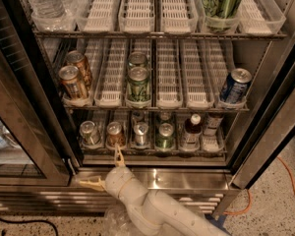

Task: Pick 7up can from bottom shelf of fridge

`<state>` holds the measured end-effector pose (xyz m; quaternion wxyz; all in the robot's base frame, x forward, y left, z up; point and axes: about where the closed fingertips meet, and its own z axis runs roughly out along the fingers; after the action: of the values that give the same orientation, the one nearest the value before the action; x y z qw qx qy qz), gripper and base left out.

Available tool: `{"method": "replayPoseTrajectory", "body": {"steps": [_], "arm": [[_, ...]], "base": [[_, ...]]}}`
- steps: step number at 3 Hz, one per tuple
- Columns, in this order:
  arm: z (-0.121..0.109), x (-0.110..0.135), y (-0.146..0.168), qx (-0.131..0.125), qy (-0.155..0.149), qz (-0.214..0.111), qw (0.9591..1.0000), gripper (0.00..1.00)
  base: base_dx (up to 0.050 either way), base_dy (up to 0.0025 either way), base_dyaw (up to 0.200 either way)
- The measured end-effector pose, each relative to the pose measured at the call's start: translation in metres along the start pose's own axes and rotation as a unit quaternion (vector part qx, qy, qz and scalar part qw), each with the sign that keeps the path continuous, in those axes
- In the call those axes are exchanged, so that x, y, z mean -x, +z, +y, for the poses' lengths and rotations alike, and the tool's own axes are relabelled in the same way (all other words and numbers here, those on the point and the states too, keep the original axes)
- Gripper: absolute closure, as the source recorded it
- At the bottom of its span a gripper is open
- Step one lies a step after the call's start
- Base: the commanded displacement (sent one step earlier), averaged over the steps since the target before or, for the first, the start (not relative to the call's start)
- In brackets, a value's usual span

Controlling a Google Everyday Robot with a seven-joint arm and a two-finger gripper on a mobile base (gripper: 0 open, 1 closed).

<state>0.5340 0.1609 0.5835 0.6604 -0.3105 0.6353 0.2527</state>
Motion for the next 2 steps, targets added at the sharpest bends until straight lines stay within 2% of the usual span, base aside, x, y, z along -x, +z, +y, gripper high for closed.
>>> {"method": "replayPoseTrajectory", "body": {"steps": [1, 2], "arm": [[0.0, 0.0, 0.0, 0.0, 0.0, 0.0, 1.0, 0.0], [0.0, 0.0, 0.0, 0.0, 0.0, 0.0, 1.0, 0.18]], "base": [[0.0, 0.0, 0.0], [0.0, 0.0, 0.0]]}}
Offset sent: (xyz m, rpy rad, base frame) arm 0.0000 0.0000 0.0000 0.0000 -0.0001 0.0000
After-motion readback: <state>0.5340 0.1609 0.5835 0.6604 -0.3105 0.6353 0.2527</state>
